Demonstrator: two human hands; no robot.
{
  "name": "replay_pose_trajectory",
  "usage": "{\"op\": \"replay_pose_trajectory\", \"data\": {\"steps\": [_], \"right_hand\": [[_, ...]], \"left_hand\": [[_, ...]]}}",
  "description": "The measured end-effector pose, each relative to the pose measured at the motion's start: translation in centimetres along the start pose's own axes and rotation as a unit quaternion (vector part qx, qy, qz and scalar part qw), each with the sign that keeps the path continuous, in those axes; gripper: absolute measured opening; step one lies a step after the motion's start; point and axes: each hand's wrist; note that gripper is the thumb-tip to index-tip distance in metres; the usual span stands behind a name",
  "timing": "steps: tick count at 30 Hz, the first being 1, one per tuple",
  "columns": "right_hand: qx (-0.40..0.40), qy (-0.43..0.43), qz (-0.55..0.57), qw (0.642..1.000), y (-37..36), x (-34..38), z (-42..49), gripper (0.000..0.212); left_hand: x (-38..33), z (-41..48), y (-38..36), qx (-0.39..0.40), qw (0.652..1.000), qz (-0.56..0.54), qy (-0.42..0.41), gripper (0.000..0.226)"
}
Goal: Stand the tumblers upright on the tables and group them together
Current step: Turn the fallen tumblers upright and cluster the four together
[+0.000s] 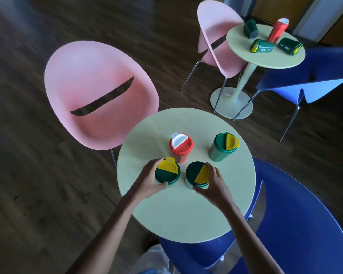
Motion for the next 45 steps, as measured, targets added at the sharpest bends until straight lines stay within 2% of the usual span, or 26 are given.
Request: {"op": "replay_pose_trajectory", "data": {"steps": [5,9,11,13,16,19,22,26,30,32,35,38,41,45], "right_hand": [[-0.005,0.002,0.003,1.000,-0.1,0.0,0.2,0.092],[-0.006,-0.001,0.000,1.000,-0.2,-0.1,0.1,0.093],[-0.005,-0.002,-0.003,1.000,-0.1,-0.2,0.1,0.093],[-0.002,-0.003,-0.004,1.000,-0.1,-0.1,0.1,0.093],[0.002,-0.003,-0.003,1.000,0.0,-0.1,0.1,0.092],[0.003,-0.003,0.003,1.000,0.0,-0.1,0.2,0.092],[0.004,-0.002,0.002,1.000,0.0,-0.1,0.2,0.092],[0.005,-0.002,0.001,1.000,0.2,-0.1,0.2,0.091],[0.004,-0.001,0.002,1.000,0.1,-0.2,0.2,0.092],[0.003,0.001,0.005,1.000,0.1,-0.3,0.2,0.092],[0.005,0.001,0.013,1.000,0.0,-0.3,0.2,0.092],[0.008,0.004,0.024,1.000,0.0,-0.4,0.3,0.092],[0.012,0.004,0.024,1.000,0.1,-0.5,0.3,0.092],[0.013,0.004,0.024,1.000,0.1,-0.4,0.2,0.092]], "left_hand": [[-0.5,-1.4,-0.8,-0.081,0.996,-0.017,-0.013,0.077],[-2.1,-2.4,-2.7,-0.192,0.980,-0.018,0.055,0.070],[-2.2,-2.2,-3.0,-0.213,0.974,-0.006,0.073,0.070],[-1.7,-1.8,-2.6,-0.193,0.980,-0.005,0.052,0.077],[-0.4,-1.2,-1.2,-0.075,0.997,-0.026,0.004,0.095],[0.4,-0.9,0.0,0.005,1.000,-0.027,-0.008,0.094],[0.5,-1.0,-0.3,-0.011,0.999,-0.037,-0.009,0.093],[-0.3,-1.7,-2.7,-0.108,0.992,-0.055,0.029,0.098],[-1.6,-2.2,-4.6,-0.178,0.981,-0.048,0.059,0.090],[-1.5,-2.1,-4.4,-0.159,0.984,-0.047,0.063,0.096],[-0.8,-1.4,-3.1,-0.063,0.997,-0.047,0.023,0.106],[-0.1,-0.8,-1.6,-0.001,0.999,-0.041,-0.012,0.096],[-0.3,-1.0,-1.6,-0.024,0.998,-0.048,-0.014,0.090],[-1.3,-1.7,-3.6,-0.123,0.990,-0.051,0.043,0.095]]}}
Point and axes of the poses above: each hand's wrist, its own z-axis towards the middle knuckle, its own y-axis out of the back of the hand, x = y × z, and after that the axes turned 5 degrees about -z, right-handed
